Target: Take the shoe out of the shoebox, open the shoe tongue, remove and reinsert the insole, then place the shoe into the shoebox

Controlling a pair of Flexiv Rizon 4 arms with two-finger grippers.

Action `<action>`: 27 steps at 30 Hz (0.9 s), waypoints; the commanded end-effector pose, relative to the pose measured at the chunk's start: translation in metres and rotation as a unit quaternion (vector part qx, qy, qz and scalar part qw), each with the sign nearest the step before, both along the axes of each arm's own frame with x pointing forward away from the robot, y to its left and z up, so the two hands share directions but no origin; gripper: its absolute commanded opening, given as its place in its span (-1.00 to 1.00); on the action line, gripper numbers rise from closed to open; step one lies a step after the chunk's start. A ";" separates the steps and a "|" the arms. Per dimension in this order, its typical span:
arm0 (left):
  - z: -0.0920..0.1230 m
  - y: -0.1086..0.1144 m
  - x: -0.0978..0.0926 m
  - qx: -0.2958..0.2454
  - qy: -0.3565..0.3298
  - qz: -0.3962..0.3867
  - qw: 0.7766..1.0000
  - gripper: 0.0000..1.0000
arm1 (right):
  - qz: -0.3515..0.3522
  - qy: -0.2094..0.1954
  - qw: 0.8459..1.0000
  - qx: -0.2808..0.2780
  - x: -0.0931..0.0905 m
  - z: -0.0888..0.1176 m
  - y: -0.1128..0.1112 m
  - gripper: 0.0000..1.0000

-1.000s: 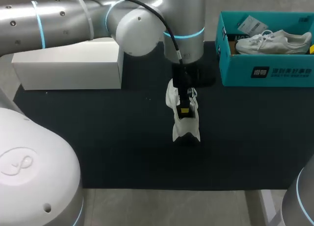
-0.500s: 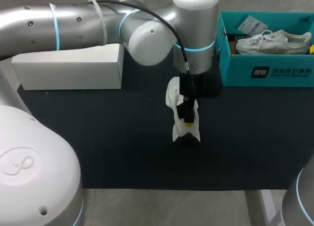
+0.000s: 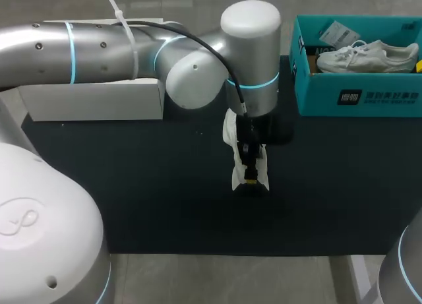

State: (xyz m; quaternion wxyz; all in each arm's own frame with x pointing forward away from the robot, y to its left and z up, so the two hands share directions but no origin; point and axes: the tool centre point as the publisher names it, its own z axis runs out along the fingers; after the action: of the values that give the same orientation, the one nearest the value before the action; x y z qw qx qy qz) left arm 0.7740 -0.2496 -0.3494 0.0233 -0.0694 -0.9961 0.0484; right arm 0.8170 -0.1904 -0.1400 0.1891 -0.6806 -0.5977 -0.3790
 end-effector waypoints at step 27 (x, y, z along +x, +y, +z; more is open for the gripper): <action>-0.066 -0.005 0.005 -0.007 0.025 0.046 0.999 -0.33 | -0.001 0.000 1.000 -0.001 0.000 0.000 0.000 1.00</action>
State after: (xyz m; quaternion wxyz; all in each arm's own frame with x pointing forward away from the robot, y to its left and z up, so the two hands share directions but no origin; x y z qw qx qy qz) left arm 0.7775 -0.2494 -0.4087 0.0430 -0.0213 -0.9969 0.0617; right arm 0.8170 -0.1904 -0.1400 0.1891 -0.6807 -0.5977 -0.3790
